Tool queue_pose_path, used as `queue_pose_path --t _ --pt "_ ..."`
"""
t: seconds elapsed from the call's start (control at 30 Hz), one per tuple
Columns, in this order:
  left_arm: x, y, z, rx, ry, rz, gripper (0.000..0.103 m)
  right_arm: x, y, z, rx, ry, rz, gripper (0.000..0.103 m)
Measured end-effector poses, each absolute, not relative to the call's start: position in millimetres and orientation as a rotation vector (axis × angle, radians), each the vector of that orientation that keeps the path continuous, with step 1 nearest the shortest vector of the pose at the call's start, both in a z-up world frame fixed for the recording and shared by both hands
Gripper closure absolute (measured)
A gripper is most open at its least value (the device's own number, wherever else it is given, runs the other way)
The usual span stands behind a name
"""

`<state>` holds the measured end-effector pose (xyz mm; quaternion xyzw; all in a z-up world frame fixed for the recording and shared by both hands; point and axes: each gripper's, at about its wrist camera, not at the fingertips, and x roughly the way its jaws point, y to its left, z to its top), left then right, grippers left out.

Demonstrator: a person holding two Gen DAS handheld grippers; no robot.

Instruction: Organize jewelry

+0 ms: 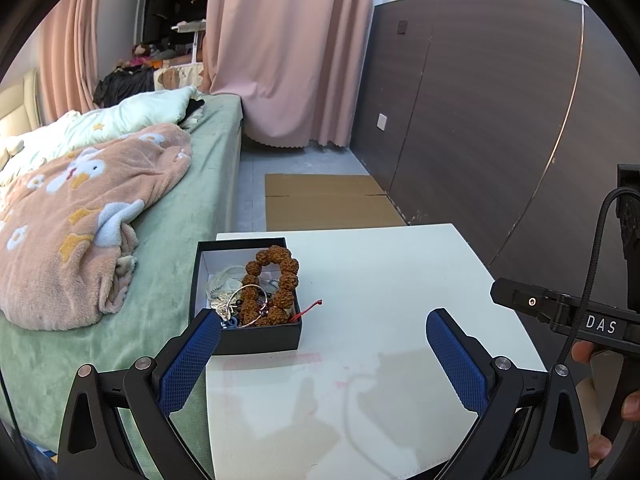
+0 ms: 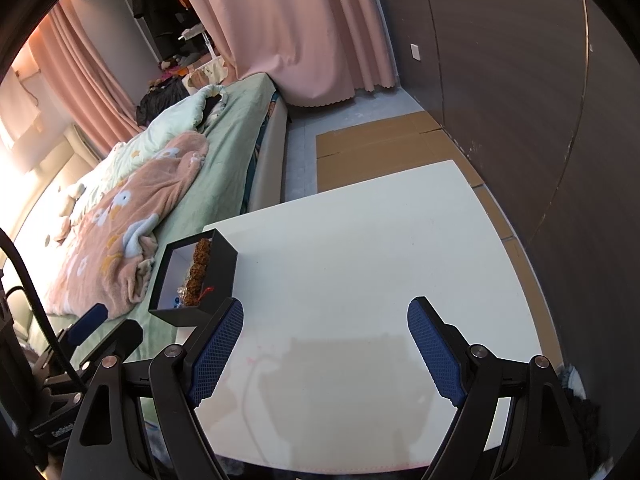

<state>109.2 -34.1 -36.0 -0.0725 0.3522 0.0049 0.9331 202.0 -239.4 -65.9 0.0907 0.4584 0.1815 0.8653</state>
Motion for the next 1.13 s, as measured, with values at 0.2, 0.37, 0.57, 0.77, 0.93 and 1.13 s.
queue_pose_path --t 0.2,0.37,0.57,0.77,0.93,1.13 --pt "108.8 -34.0 -35.6 -0.151 0.721 0.009 0.001 202.0 -240.4 -65.8 0.190 0.961 0.380 0.018" --pt "108.9 -34.1 -35.9 -0.151 0.720 0.009 0.001 202.4 -240.7 -65.5 0.190 0.962 0.380 0.018" --pt "108.9 -34.3 -35.4 -0.149 0.721 0.009 0.001 203.0 -240.9 -65.1 0.189 0.962 0.381 0.018" --pt "107.5 -37.7 -31.7 -0.134 0.708 0.024 0.001 203.0 -241.8 -65.1 0.191 0.965 0.381 0.018" --pt "107.7 -38.7 -30.3 -0.129 0.706 0.024 0.001 203.3 -242.0 -64.9 0.189 0.963 0.382 0.018" --pt "107.3 -37.9 -30.7 -0.138 0.704 0.031 0.001 203.6 -242.3 -64.7 0.190 0.964 0.381 0.018"
